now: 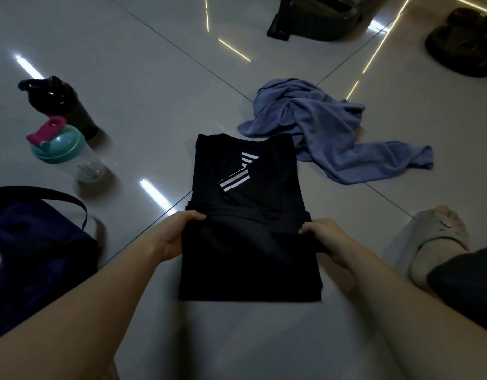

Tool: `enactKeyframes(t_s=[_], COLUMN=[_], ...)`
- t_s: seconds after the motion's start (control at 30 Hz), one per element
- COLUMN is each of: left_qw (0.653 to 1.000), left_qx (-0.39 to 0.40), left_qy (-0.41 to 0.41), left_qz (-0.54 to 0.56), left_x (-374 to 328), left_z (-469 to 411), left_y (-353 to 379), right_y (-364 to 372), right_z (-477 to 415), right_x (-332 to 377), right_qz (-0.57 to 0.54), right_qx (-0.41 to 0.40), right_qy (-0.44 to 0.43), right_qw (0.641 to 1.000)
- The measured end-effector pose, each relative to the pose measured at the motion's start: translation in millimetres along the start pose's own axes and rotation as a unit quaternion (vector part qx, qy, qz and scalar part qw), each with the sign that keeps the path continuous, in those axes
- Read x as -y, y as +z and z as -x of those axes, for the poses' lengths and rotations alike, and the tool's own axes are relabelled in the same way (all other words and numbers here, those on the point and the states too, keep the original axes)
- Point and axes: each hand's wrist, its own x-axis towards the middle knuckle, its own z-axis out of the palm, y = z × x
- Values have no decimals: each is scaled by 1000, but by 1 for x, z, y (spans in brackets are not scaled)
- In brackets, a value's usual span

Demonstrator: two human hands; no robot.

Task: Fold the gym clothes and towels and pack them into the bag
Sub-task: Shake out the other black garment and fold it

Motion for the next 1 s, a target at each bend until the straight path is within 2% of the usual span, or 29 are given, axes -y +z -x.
enactKeyframes(t_s=[0.13, 0.37, 0.47, 0.57, 0.7, 0.87, 1.0], left_qw=[976, 934, 921, 905, 890, 898, 909], left_qx=[-156, -245, -278, -298, -307, -288, -272], left_qy=[37, 53, 61, 77, 75, -3, -23], left_qz=[-150, -256, -267, -293, -330, -332, -315], left_x=[19, 43, 55, 67, 85, 98, 106], left_z=[-17, -12, -3, 8, 28, 40, 45], left_y=[-8, -12, -19, -16, -6, -16, -16], right_y=[2, 14, 15, 12, 8, 11, 18], right_z=[-7, -16, -18, -19, -6, 15, 28], right_x=[-12, -26, -29, -38, -54, -71, -89], right_qz=[6, 21, 56, 95, 112, 152, 203], right_qx=[-35, -111, -122, -133, -120, -114, -68], right_qy=[23, -3, -13, -16, 24, 65, 115], right_qw=[999, 994, 991, 986, 986, 980, 970])
